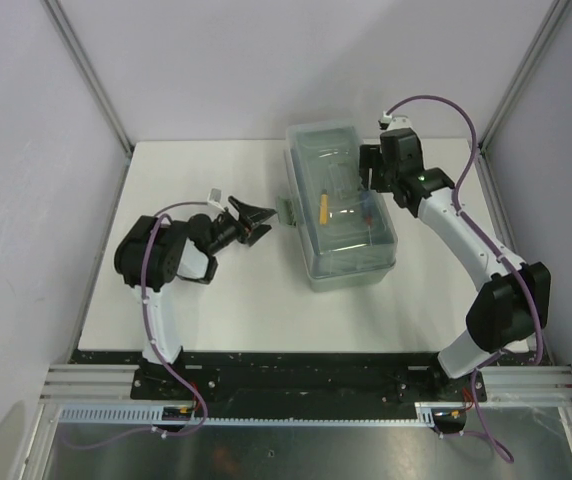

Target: Pack the tool kit

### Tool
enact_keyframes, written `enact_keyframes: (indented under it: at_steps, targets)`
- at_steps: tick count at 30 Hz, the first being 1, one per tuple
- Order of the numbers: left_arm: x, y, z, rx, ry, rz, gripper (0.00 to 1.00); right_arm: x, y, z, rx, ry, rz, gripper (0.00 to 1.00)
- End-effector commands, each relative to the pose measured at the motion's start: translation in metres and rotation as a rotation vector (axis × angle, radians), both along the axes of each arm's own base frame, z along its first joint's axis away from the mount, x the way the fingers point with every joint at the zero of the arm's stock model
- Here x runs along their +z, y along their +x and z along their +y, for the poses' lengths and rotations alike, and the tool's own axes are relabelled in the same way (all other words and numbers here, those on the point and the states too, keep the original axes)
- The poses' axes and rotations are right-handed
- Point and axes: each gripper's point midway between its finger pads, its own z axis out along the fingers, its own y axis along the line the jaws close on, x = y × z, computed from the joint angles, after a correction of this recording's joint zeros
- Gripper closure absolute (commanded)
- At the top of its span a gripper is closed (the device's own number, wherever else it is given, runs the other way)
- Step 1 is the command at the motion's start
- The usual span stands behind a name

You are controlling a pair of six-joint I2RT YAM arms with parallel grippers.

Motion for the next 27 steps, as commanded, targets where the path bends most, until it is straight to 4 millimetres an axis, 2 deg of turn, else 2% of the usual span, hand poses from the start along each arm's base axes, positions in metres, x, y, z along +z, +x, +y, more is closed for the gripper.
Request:
enact_keyframes:
  at_steps: [1,4,7,12,15,18,23,27]
  targets:
    - [0.080,0.001,0.013,0.053,-0.054,-0.378,0.06,0.071,-0.001,-0.004,-0.037,-0.092,-0.202,0.17]
    - [0.067,0.008,0.025,0.115,-0.050,-0.305,0.12,0.094,-0.003,0.003,-0.034,-0.116,-0.262,0.14]
    - [0.051,0.013,0.027,0.119,-0.033,-0.232,0.21,0.115,-0.008,0.017,-0.014,-0.126,-0.320,0.13]
    - [0.042,0.022,0.015,0.065,-0.002,-0.179,0.34,0.140,-0.020,0.061,0.122,-0.090,-0.394,0.20]
    - [0.037,0.029,0.003,0.029,0.031,-0.154,0.38,0.136,-0.022,0.086,0.192,-0.075,-0.350,0.30]
    - [0.030,0.032,-0.010,-0.001,0.056,-0.127,0.40,0.126,-0.023,0.102,0.220,-0.080,-0.306,0.37]
    - [0.010,0.035,-0.011,0.020,0.111,-0.067,0.45,0.118,-0.029,0.123,0.277,-0.062,-0.282,0.39]
    - [0.015,0.032,-0.009,0.020,0.144,-0.107,0.46,0.108,-0.036,0.141,0.341,-0.089,-0.259,0.41]
